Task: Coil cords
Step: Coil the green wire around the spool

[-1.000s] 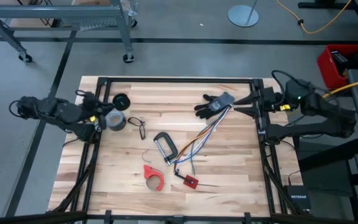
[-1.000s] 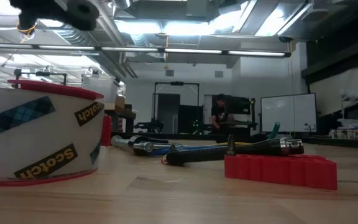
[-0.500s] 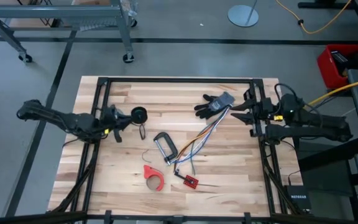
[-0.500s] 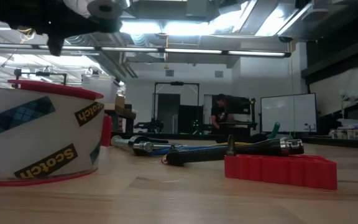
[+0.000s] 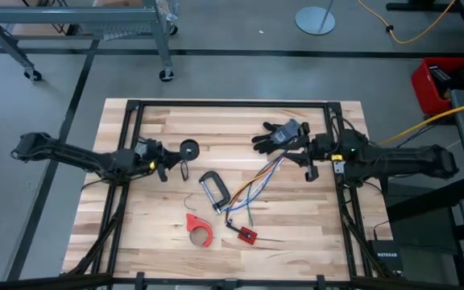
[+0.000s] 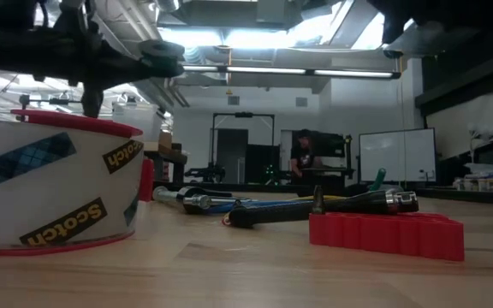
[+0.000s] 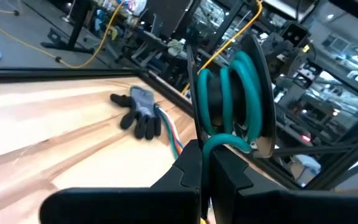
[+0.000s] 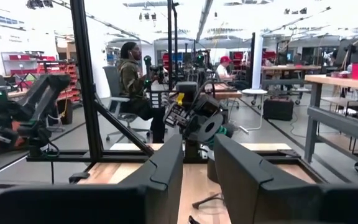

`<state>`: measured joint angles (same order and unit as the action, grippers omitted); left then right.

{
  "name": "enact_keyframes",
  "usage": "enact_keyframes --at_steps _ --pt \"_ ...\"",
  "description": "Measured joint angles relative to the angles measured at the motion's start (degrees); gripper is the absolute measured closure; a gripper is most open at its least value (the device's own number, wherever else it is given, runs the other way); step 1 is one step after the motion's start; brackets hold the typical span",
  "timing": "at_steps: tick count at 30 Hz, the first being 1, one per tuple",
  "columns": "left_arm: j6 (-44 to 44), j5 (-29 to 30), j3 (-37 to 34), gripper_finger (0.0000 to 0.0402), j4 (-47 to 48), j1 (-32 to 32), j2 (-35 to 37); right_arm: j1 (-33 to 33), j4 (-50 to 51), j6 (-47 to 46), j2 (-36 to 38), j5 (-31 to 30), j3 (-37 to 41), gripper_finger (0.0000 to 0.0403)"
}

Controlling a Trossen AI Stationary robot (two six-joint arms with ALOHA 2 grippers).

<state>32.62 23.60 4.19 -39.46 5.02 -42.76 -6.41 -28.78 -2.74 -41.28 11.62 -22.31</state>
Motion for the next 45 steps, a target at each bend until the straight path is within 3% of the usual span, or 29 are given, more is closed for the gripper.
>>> enact_keyframes --at_steps 6,15,22,33,45 --pt "1.55 -2.27 2.31 0.0401 -6.97 -2.06 -11.12 0.0 -5.56 -0.29 -6.51 0.0 0.0 0.0306" --pt "10.97 -5.71 10.72 0.0401 -6.93 -4.02 -29.73 0.01 -11.54 -1.98 -14.51 -0.02 0.0 0.0306" --pt "20.48 -8.92 14.14 0.0401 -6.6 -6.43 -40.33 0.01 -11.72 -4.81 -18.83 -0.02 0.0 0.0306" --pt "37.64 -14.43 14.58 0.0401 -6.03 -10.08 -47.74 -0.01 -12.04 -4.96 -21.0 -0.02 0.0 0.0306" --pt "42.03 -16.82 14.95 0.0401 1.86 -17.08 -48.57 0.0 -12.08 -4.95 -20.99 -0.04 0.0 0.0306"
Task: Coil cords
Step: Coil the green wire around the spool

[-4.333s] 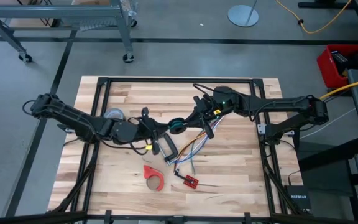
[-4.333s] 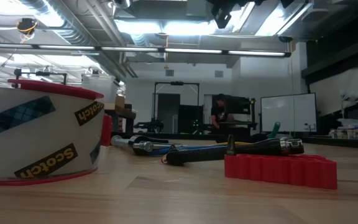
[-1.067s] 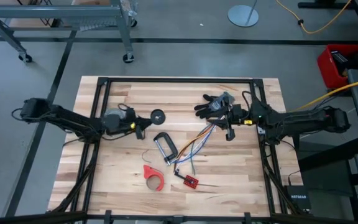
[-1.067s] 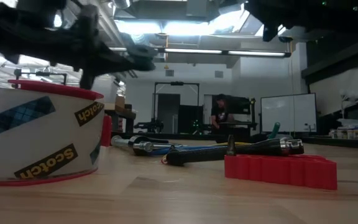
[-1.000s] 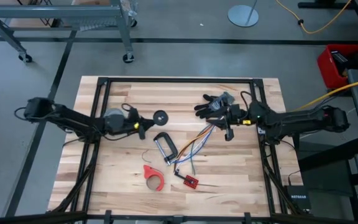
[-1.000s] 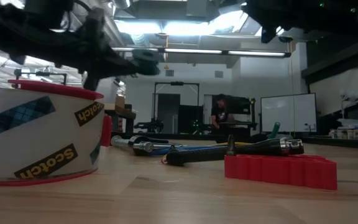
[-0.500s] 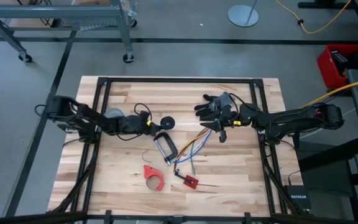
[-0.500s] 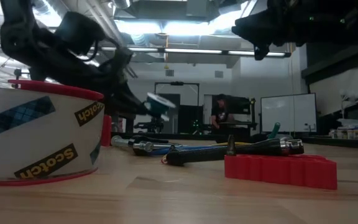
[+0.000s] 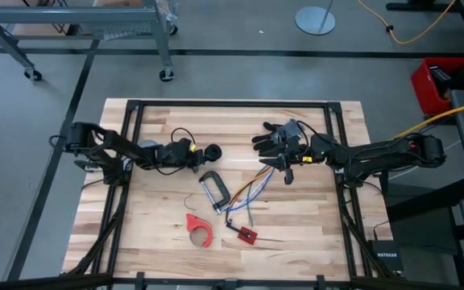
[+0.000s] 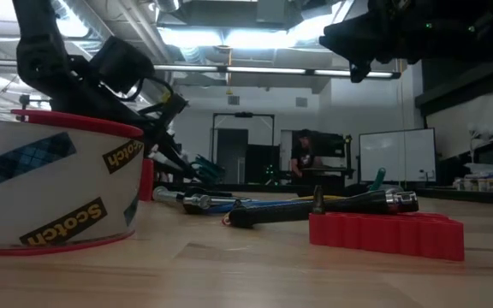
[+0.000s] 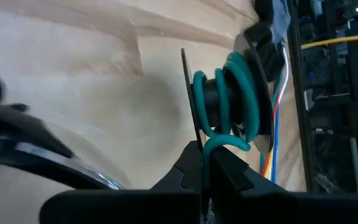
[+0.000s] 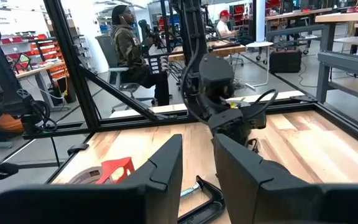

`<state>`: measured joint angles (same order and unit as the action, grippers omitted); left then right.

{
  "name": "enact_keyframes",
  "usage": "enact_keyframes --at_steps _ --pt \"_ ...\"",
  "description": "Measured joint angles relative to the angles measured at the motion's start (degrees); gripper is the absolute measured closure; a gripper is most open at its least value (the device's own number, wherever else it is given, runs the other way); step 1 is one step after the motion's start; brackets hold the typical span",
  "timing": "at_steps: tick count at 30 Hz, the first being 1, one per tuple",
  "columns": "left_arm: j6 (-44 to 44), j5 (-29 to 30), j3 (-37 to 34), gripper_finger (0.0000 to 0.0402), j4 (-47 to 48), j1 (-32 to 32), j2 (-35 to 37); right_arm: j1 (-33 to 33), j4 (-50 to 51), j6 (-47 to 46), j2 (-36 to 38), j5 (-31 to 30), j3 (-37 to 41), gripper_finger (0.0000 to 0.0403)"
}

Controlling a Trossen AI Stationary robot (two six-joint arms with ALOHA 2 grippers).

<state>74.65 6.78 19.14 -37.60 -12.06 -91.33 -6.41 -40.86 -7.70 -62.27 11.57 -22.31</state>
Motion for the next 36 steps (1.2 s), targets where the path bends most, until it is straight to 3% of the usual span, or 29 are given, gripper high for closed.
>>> enact_keyframes --at_steps 12,24,30,36 --pt "9.38 -13.99 -0.2 0.0401 3.47 -1.55 0.35 0.0 0.39 0.01 -0.01 0.01 0.0 0.0306" --pt "9.32 -14.65 -0.28 0.0399 3.34 -2.31 0.31 0.01 0.44 0.01 -0.01 0.0 0.0 0.0306" --pt "7.21 -19.27 -0.31 0.0398 3.37 -2.26 0.31 0.0 0.46 0.01 -0.01 0.01 0.0 0.0306" --pt "4.55 -20.19 -0.33 0.0398 3.5 -2.18 0.31 0.0 0.55 0.01 -0.01 0.0 0.0 0.0306"
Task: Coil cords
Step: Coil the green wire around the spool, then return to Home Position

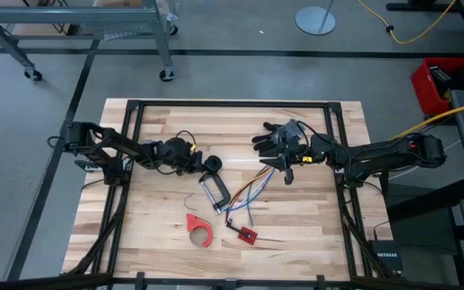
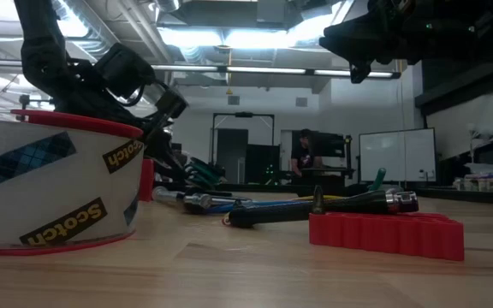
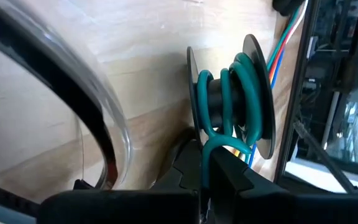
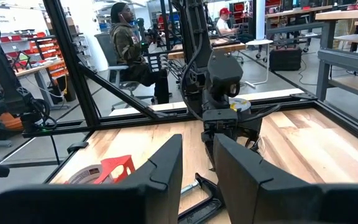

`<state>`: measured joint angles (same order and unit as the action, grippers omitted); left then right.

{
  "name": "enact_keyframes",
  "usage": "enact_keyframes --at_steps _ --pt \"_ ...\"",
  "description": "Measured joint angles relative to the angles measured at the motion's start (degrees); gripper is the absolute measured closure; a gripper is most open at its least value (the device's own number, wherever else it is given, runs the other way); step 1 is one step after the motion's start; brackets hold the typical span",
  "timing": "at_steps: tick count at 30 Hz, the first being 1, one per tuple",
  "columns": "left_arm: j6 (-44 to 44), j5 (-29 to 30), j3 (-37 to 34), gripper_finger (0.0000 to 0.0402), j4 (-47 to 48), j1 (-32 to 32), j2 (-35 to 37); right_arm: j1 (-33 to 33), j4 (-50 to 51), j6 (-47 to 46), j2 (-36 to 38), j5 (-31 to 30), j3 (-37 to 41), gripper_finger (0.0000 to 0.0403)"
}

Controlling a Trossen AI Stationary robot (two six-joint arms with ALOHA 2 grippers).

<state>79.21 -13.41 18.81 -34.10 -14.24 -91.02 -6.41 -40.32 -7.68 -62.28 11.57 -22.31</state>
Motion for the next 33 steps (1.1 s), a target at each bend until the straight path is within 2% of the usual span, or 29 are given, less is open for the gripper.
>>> enact_keyframes --at_steps 10,19,28,33 --pt "-2.81 -1.12 0.0 0.0395 0.37 -0.02 0.0 0.0 0.12 0.0 0.0 0.01 0.0 0.0306" --pt "-10.48 -0.35 0.0 0.0337 -0.25 0.48 0.0 0.01 0.28 0.02 0.0 0.02 0.0 0.0306" --pt "-8.56 0.92 0.04 0.0282 -0.27 1.44 0.0 0.01 0.34 0.02 0.0 0.02 0.0 0.0306" --pt "-5.7 -6.83 -0.02 0.0279 0.06 1.5 -0.1 0.0 2.73 0.02 0.0 0.02 -0.02 0.0306"
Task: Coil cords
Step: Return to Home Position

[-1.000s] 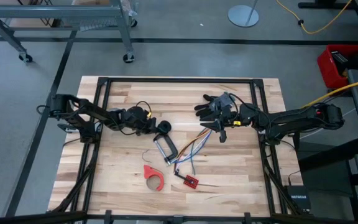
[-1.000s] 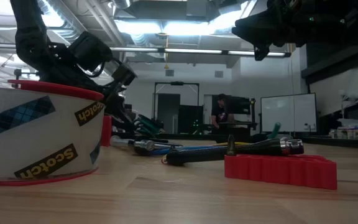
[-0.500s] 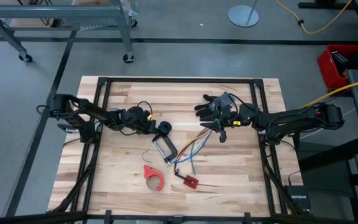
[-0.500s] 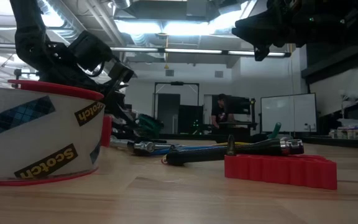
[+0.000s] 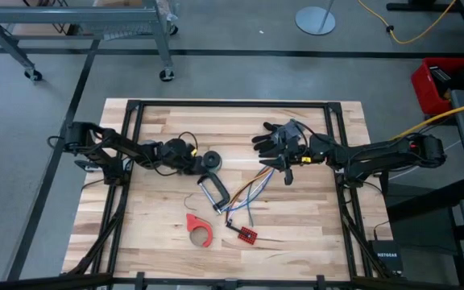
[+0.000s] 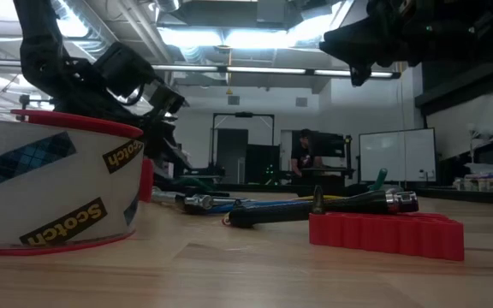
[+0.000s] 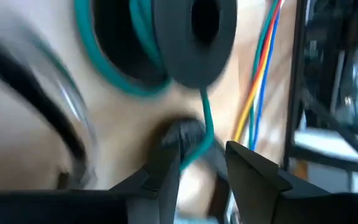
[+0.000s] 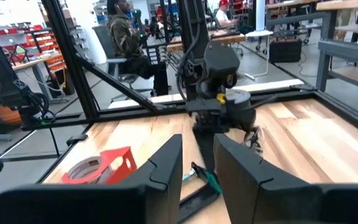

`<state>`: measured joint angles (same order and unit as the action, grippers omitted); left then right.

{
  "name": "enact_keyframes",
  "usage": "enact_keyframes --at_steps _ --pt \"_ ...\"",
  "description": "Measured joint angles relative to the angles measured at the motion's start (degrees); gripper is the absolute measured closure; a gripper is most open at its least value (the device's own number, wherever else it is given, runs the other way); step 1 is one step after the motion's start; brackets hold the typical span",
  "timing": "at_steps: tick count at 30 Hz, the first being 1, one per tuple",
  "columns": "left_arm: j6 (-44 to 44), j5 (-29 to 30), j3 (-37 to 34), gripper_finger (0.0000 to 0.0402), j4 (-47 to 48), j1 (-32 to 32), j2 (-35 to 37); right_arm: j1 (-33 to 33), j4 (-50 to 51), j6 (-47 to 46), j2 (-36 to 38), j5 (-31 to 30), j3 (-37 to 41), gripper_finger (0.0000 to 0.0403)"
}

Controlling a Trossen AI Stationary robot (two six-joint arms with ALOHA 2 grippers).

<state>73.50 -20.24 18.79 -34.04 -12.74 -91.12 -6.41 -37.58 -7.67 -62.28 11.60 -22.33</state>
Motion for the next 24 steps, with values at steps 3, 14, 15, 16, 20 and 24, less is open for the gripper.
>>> enact_keyframes --at_steps 3,14,15,16,20,24 --pt "0.08 -4.65 -0.07 0.0279 0.11 -0.01 -0.01 0.03 1.11 0.0 0.0 0.0 0.0 0.0306" --pt "3.35 -14.0 -0.45 0.0279 -0.29 -0.4 8.65 0.04 1.14 0.0 0.02 0.0 0.0 0.0306" --pt "3.17 -14.01 -0.31 0.0279 -1.06 -0.64 10.52 0.04 0.98 0.0 0.02 0.0 0.0 0.0306" --pt "2.98 -14.03 -0.31 0.0279 -1.42 -0.91 12.36 0.04 0.6 0.0 0.03 0.0 0.0 0.0306" --pt "0.26 -14.35 -0.37 0.0279 -1.14 -1.89 20.62 0.0 -0.25 0.0 1.55 0.0 -0.02 0.0306" --pt "-5.36 -14.03 -0.26 0.0279 -1.37 -2.98 30.25 0.02 0.03 0.0 5.46 0.15 -0.02 0.0306"
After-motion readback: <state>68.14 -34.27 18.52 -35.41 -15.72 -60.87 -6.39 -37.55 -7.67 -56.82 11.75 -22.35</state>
